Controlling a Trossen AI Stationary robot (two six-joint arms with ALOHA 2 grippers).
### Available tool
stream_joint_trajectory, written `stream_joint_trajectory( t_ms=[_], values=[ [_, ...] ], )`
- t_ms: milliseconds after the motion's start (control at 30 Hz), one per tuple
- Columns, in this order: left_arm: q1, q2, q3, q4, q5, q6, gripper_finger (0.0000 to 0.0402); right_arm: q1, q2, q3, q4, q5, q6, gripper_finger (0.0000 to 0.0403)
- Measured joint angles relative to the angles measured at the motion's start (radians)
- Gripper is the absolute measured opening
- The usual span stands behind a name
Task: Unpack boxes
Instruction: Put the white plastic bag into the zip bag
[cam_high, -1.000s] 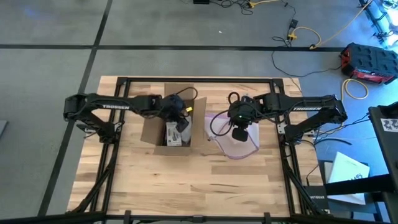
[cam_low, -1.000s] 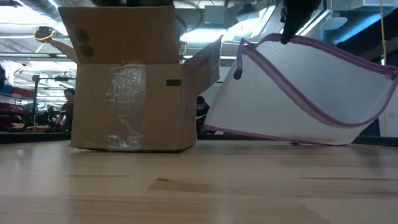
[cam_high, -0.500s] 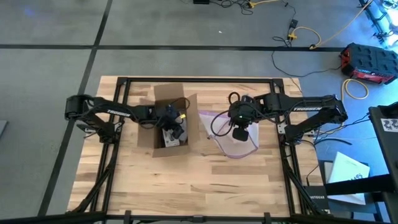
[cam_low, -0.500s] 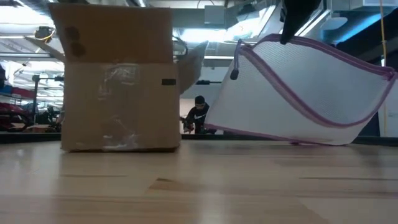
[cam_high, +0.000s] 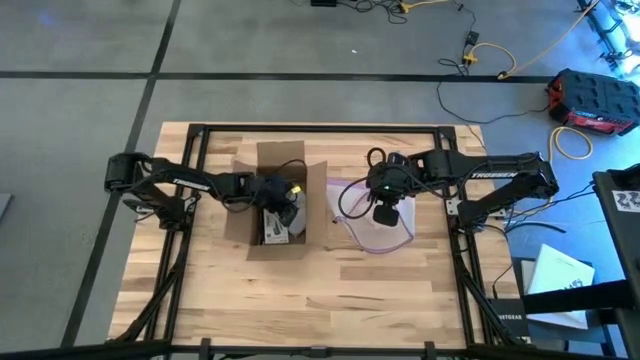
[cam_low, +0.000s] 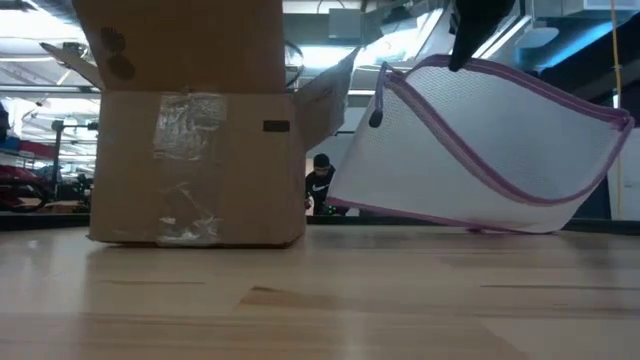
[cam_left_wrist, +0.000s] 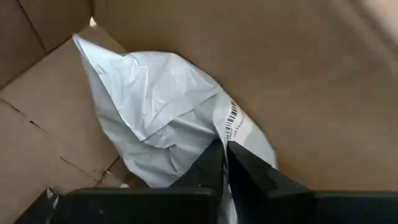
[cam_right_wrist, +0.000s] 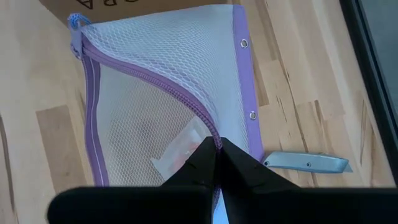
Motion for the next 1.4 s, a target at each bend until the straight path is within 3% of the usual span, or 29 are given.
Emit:
stream_joint_trajectory(
  t_ms=[367, 633, 800, 900, 1067, 1200, 1400],
  values=[
    [0.0, -0.23, 0.025, 0.009, -0.014, 0.015, 0.0, 0.0, 0.0, 0.0, -0.006, 0.01, 0.004, 0.0],
    [-0.007, -0.479, 0.041, 0.011, -0.11, 0.061, 0.0, 0.0, 0.0, 0.0, -0.007, 0.028, 0.024, 0.0],
    [-0.075, -0.534, 0.042, 0.136, -0.125, 0.067, 0.0, -0.016, 0.0, 0.0, 0.011, 0.029, 0.028, 0.0],
    [-0.156, -0.485, 0.042, 0.245, -0.165, 0.086, 0.0, -0.028, 0.0, 0.0, 0.01, 0.029, 0.073, 0.0],
    [-0.287, -0.305, 0.071, 0.567, -0.237, 0.145, 0.0, -0.028, 0.0, 0.0, 0.016, 0.04, 0.081, 0.0],
    [-0.353, -0.055, 0.21, 0.567, -0.247, 0.228, 0.0, -0.028, 0.0, 0.0, 0.021, 0.047, 0.081, 0.0],
    [-0.394, 0.269, 0.511, 0.568, -0.247, 0.544, 0.0, -0.057, 0.0, 0.0, 0.022, 0.056, 0.077, 0.0]
  ],
)
